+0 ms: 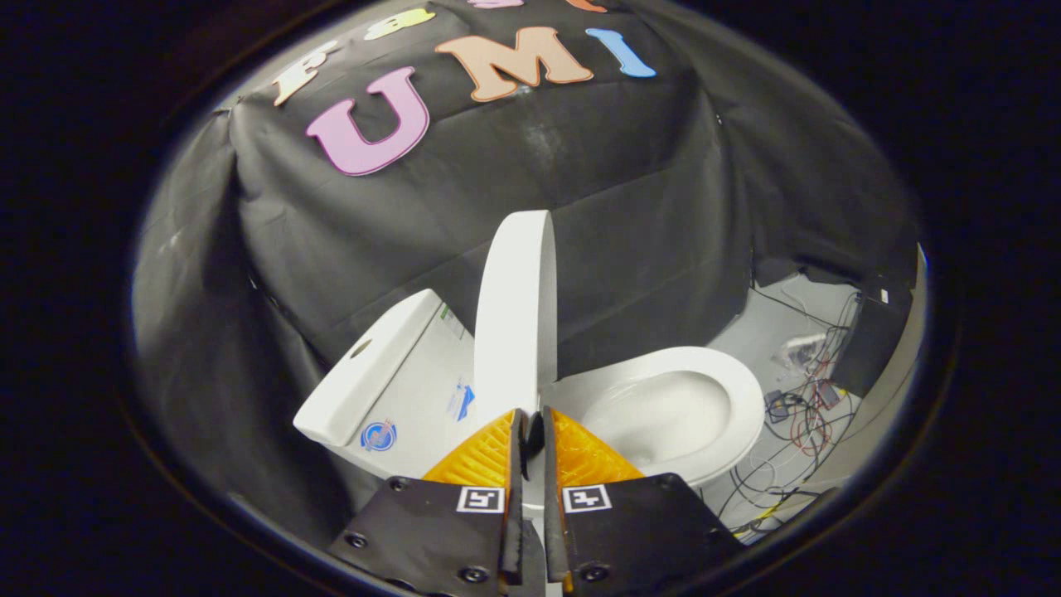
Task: Open the toilet lid.
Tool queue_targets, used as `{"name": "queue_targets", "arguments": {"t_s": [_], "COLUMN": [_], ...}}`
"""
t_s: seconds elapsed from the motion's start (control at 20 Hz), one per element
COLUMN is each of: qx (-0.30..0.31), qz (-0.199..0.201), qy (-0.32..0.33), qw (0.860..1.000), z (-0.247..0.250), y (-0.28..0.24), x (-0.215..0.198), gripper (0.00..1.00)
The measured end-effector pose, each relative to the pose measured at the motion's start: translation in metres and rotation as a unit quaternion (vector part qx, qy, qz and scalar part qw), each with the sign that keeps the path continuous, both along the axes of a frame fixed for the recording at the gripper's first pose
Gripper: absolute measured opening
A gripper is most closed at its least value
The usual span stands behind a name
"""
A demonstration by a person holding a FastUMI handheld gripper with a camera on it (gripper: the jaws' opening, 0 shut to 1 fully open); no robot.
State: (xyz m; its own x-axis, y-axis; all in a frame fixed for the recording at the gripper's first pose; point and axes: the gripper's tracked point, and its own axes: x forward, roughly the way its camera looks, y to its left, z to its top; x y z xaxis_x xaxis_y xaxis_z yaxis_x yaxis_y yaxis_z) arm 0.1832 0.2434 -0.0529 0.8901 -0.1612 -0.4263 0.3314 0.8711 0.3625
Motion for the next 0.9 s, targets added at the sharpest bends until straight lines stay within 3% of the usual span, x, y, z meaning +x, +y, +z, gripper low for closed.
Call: {"name": "queue_targets", "arguments": {"t_s": [0.9], "qx": [-0.026], "qz": [0.038], "qy": [-0.024], "qw": [0.999], "z": [0.019], "y": [0.062], "x": [0.027], "gripper": [0.12]}}
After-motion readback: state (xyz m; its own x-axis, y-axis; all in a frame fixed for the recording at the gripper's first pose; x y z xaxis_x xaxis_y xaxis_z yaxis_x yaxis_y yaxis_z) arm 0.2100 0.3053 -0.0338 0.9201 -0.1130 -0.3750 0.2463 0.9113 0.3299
